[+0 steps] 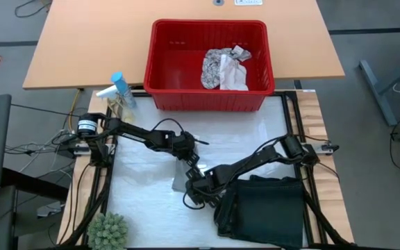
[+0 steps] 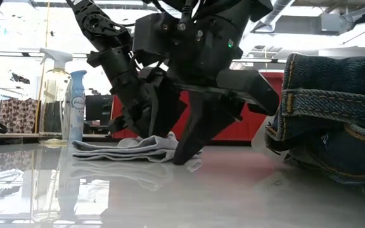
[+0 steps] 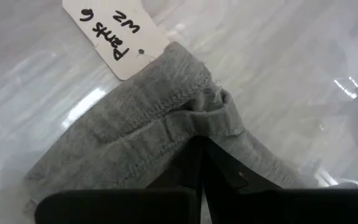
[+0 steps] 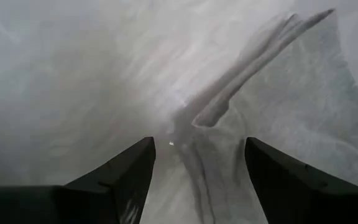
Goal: Fold Laundry from Bin
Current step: Fold the gray boxer from the red laundry bin
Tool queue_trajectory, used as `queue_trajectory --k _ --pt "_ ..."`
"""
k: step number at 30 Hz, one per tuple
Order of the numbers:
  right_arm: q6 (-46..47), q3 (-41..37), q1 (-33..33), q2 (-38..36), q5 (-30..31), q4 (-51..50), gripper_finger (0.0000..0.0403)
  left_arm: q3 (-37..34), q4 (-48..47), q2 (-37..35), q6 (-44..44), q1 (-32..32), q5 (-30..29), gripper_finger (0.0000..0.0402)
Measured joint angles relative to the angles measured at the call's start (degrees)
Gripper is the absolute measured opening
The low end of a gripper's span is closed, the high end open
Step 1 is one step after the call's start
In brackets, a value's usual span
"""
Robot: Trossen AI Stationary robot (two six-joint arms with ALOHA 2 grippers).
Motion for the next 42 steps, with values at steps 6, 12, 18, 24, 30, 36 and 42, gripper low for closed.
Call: queue_trajectory --k 6,12,18,24,30,36,42 --pt "0.69 -0.06 0.0 0.08 0.23 0.34 0.0269 -1.13 1.63 -0.13 0.69 0.02 0.63 0.0" --pt "3.23 -0.11 -0.29 0.2 0.1 0.21 0.0197 -1.15 1.69 -0.13 1.19 0.02 0.49 0.0" --pt "4.81 -0.15 -0.48 0.31 -0.18 0.05 0.0122 -1.15 1.69 -0.13 1.61 0.02 0.17 0.0" --pt "9.44 -0.15 -0.48 0.37 0.79 0.3 0.0053 -1.15 1.74 -0.13 2.69 0.02 0.41 0.0" --pt "13.55 -0.22 -0.45 0.01 1.1 0.13 0.0023 -0.91 1.33 -0.51 3.12 0.04 1.0 0.0" --pt "14.86 1.49 0.57 -0.02 3.61 -2.36 0.0023 0.61 -3.45 -3.14 9.28 0.04 -0.41 0.0" --pt "16.35 1.68 0.68 -0.02 2.81 -1.77 0.0023 0.73 -4.65 -7.67 11.38 0.33 -1.18 0.0"
